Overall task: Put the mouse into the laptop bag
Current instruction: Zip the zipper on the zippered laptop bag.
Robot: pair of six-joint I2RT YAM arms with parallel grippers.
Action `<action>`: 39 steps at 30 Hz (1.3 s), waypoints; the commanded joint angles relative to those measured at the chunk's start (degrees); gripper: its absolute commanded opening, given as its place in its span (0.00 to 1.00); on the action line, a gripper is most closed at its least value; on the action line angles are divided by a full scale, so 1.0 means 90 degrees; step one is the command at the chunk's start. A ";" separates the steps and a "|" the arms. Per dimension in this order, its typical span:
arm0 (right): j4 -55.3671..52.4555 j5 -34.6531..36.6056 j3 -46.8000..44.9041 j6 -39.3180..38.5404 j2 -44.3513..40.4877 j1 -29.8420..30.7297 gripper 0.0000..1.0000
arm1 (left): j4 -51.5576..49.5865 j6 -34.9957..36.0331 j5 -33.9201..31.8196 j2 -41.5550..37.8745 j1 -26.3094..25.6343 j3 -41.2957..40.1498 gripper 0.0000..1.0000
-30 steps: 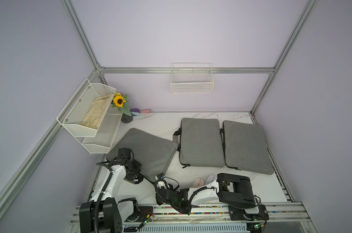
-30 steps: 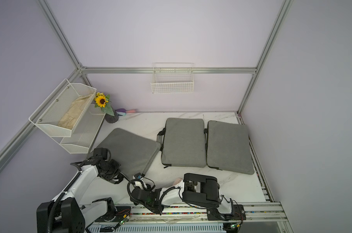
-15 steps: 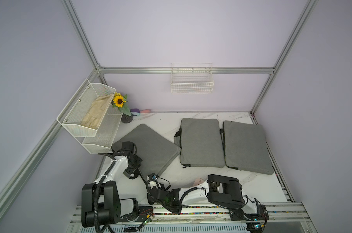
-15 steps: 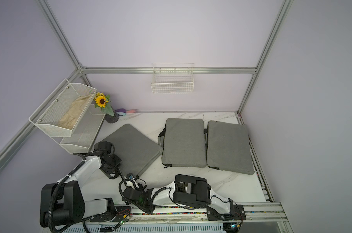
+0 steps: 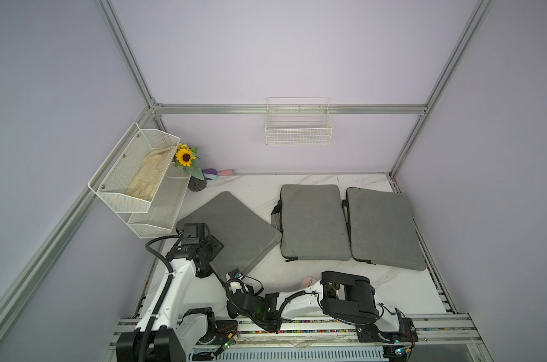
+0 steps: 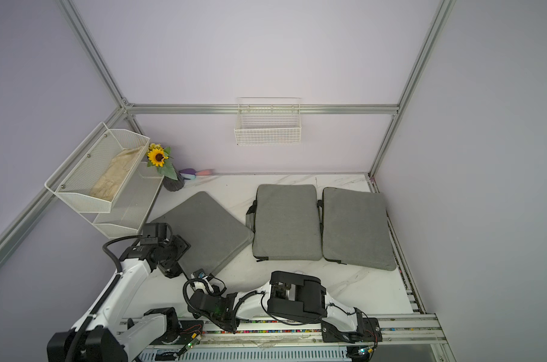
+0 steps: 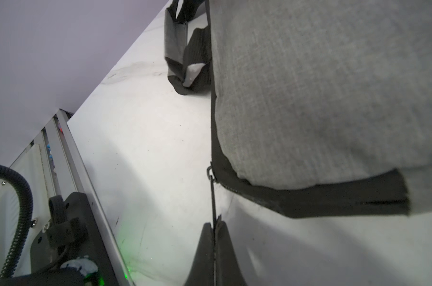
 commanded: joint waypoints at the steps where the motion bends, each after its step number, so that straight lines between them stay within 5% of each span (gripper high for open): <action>1: 0.0251 -0.0284 -0.0112 -0.0097 -0.0262 0.0134 0.00 | -0.0167 -0.0207 0.0817 -0.0733 -0.0039 -0.0784 0.70; 9: 0.0455 -0.0418 -0.0132 -0.0197 -0.0387 0.0064 0.00 | -0.0341 -0.0489 0.1430 -0.1903 -0.0050 -0.1549 0.74; 22: 0.0346 -0.0305 -0.0009 -0.0254 -0.0524 -0.0109 0.00 | -0.0767 -0.0236 0.0407 -0.0909 -0.0049 -0.0951 0.85; 32: 0.0370 -0.0213 -0.0023 -0.0285 -0.0581 -0.0208 0.00 | -0.1131 -0.0376 0.0269 -0.1135 -0.0050 -0.0943 0.88; 34: 0.0410 -0.0245 -0.0055 -0.0287 -0.0643 -0.0208 0.00 | -0.0998 -0.0443 0.0239 -0.1218 -0.0049 -0.1096 0.83; 39: 0.0602 -0.0486 -0.0306 -0.0172 -0.0811 -0.0198 0.00 | -0.0268 -0.0674 0.0418 -0.1320 -0.0045 -0.1560 0.43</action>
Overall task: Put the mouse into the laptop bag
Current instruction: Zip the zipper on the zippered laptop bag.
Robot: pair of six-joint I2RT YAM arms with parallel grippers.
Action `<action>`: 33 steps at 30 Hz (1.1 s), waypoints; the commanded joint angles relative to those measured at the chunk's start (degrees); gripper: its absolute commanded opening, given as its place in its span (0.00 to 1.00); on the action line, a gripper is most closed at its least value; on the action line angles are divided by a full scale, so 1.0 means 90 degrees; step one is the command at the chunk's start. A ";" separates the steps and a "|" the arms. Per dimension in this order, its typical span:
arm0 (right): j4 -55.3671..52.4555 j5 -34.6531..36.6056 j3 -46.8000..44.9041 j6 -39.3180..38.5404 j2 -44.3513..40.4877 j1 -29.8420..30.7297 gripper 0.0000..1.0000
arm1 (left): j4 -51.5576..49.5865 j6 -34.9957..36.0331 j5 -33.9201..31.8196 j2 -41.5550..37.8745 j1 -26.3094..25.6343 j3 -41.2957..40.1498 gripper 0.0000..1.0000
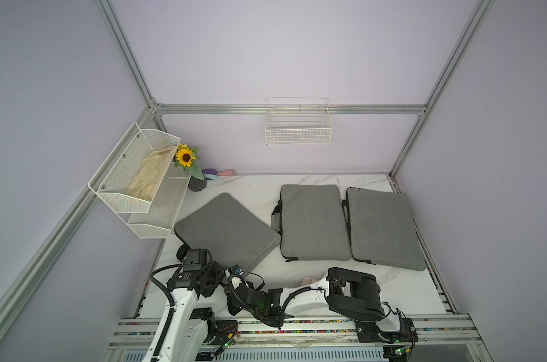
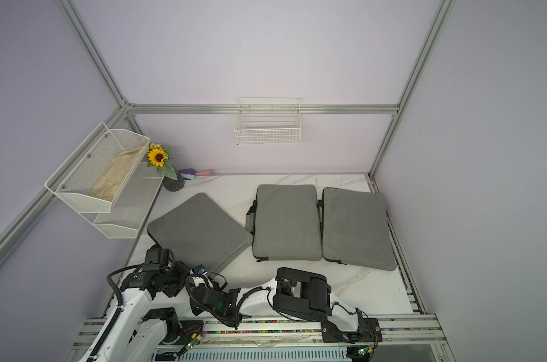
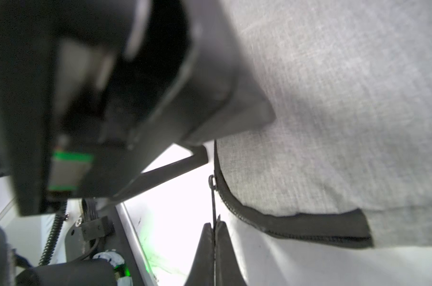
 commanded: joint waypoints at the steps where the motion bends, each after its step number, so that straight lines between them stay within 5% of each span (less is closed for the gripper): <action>1: 0.0456 -0.0181 -0.0182 0.0088 -0.0413 -0.0001 0.00 | 0.0526 -0.0149 0.0039 -0.0004 -0.0016 -0.0190 0.35; 8: 0.0487 -0.0161 -0.0585 0.0218 -0.0644 0.0001 0.00 | 0.0535 -0.0060 -0.0217 0.0371 -0.0016 -0.0057 0.00; 33: 0.0072 0.0417 -0.1640 0.0930 -0.0507 -0.1099 0.00 | -0.0087 0.0026 -0.0697 -0.0227 -0.0001 -0.0014 0.00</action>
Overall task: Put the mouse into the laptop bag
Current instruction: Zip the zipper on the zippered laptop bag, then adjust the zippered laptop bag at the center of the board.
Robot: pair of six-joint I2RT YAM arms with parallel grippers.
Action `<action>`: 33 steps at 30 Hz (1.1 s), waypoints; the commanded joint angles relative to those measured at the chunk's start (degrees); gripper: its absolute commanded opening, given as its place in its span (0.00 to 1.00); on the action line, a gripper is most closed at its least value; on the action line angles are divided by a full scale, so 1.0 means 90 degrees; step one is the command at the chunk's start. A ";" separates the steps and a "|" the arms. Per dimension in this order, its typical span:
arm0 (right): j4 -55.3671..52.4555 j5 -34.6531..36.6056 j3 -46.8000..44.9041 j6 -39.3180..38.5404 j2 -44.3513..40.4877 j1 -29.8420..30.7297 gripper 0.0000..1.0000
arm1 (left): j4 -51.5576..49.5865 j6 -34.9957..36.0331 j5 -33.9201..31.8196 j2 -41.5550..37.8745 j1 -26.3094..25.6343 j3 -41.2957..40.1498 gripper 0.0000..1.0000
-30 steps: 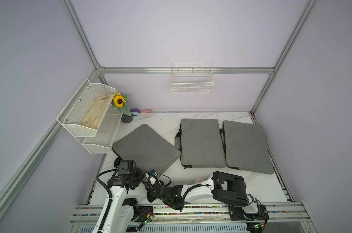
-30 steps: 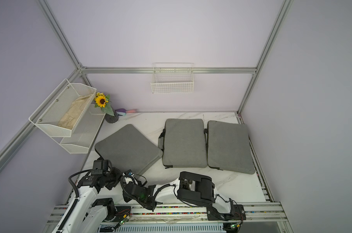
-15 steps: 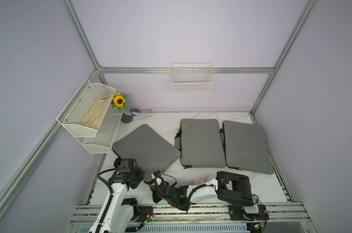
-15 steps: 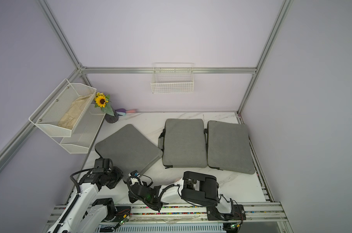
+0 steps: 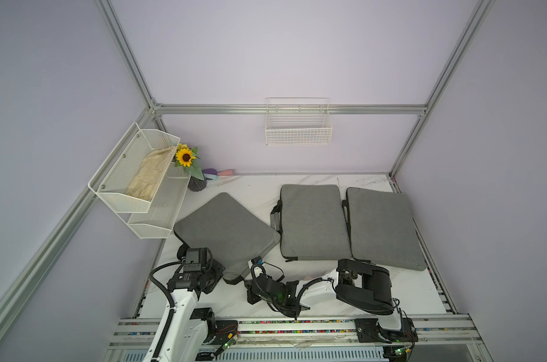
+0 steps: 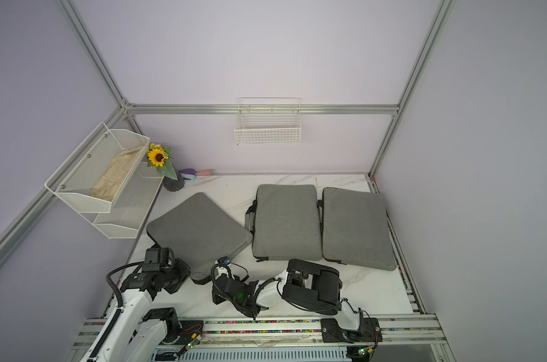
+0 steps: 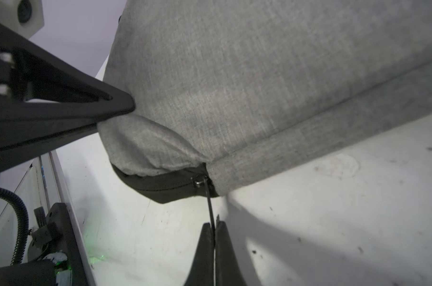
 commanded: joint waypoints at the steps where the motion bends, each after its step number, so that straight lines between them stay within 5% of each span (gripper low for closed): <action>1: -0.0524 0.0661 -0.0097 0.0119 0.0019 -0.0352 0.00 | -0.0385 0.0095 -0.0594 -0.0177 0.0031 -0.0021 0.00; 3: -0.0659 0.0723 -0.0094 -0.0006 -0.0107 -0.0350 0.04 | -0.0388 0.0105 -0.0600 -0.0234 0.0033 -0.0066 0.00; 7: -0.0794 0.1199 -0.0366 -0.0272 -0.0780 -0.0379 0.55 | -0.0442 0.0129 -0.0712 -0.0276 0.0031 -0.0177 0.00; 12: -0.0949 0.1158 -0.0153 -0.0890 -0.1400 -0.0779 0.74 | -0.0598 0.0125 -0.0975 -0.0311 0.0035 -0.0258 0.00; 16: -0.1362 0.0686 0.0890 -0.1357 -0.0771 -0.1502 0.86 | -0.0689 0.0159 -0.1111 -0.0404 0.0040 -0.0317 0.00; 27: -0.2294 -0.0781 0.3648 -0.1910 0.1668 -0.3165 0.91 | -0.0936 0.0222 -0.1254 -0.0499 0.0050 -0.0332 0.00; 33: -0.2238 -0.1740 0.3530 -0.1858 0.1989 -0.3149 0.85 | -0.0696 0.0242 -0.1297 -0.0348 0.0078 -0.0288 0.03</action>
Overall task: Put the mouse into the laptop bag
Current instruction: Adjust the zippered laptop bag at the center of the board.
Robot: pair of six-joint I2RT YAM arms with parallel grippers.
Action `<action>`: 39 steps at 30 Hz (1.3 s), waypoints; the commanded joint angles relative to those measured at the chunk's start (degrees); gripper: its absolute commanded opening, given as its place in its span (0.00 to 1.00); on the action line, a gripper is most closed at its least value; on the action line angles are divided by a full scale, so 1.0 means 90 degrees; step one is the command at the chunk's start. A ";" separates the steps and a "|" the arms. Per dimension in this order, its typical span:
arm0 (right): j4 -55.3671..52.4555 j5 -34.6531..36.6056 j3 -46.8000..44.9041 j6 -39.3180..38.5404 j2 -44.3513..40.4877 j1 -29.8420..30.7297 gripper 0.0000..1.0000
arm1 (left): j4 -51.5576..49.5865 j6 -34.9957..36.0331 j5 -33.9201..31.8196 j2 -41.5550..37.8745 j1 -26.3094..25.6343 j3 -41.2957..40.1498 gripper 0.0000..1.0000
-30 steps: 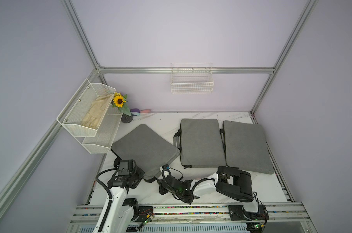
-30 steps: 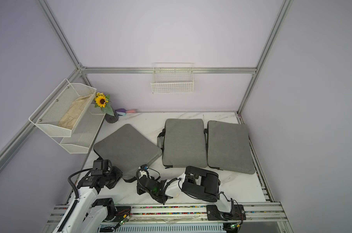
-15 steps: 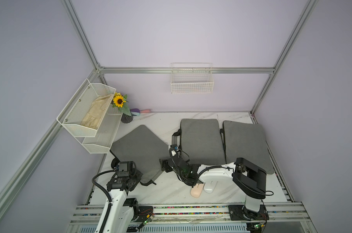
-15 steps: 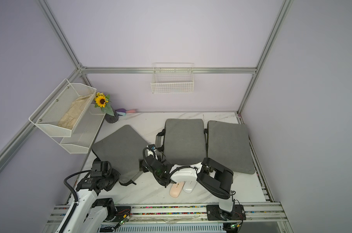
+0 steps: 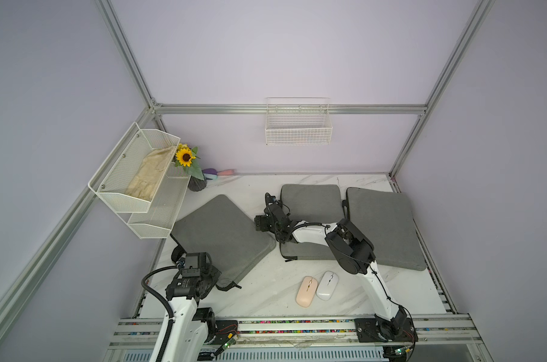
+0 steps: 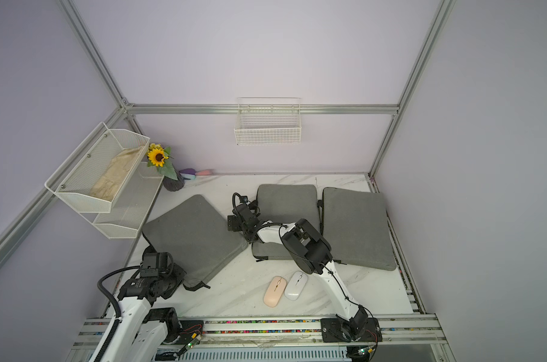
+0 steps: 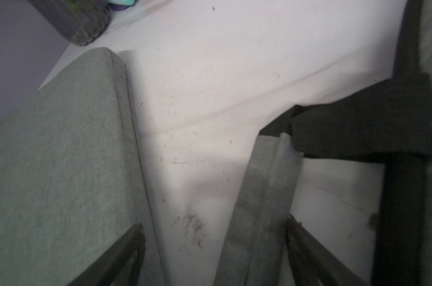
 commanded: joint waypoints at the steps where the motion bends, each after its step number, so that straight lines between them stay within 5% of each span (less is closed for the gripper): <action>1: -0.0294 -0.0904 -0.0308 0.0056 0.0115 0.0109 0.81 | -0.0168 0.0113 -0.0383 0.0172 0.0094 -0.0111 0.05; 6: 0.0158 -0.1289 -0.1205 0.0256 -0.0365 0.0355 0.66 | 0.0054 0.0085 -0.0434 0.0519 0.0195 0.0110 0.12; 11: 0.0353 -0.1081 -0.1869 0.0486 -0.0718 0.0961 0.64 | 0.0351 0.0250 -0.0570 0.1177 0.0402 0.0683 0.24; 17: 0.0538 -0.0852 -0.2145 0.1023 -0.0711 0.1583 0.65 | 0.0131 0.0718 -0.0894 0.2498 0.0897 0.1989 0.78; 22: 0.0927 -0.0899 -0.2293 0.1431 -0.0677 0.1964 0.66 | -0.0307 0.1109 -0.0530 0.3383 0.0950 0.3048 0.97; 28: 0.0702 -0.0629 -0.2021 0.1433 -0.0560 0.2111 0.70 | -0.0411 0.1212 0.0062 0.3306 0.0922 0.3148 1.00; 39: 0.0412 -0.0281 -0.1669 0.1263 -0.0404 0.1341 0.73 | -0.0039 0.0854 0.1178 0.1143 0.0391 0.1333 1.00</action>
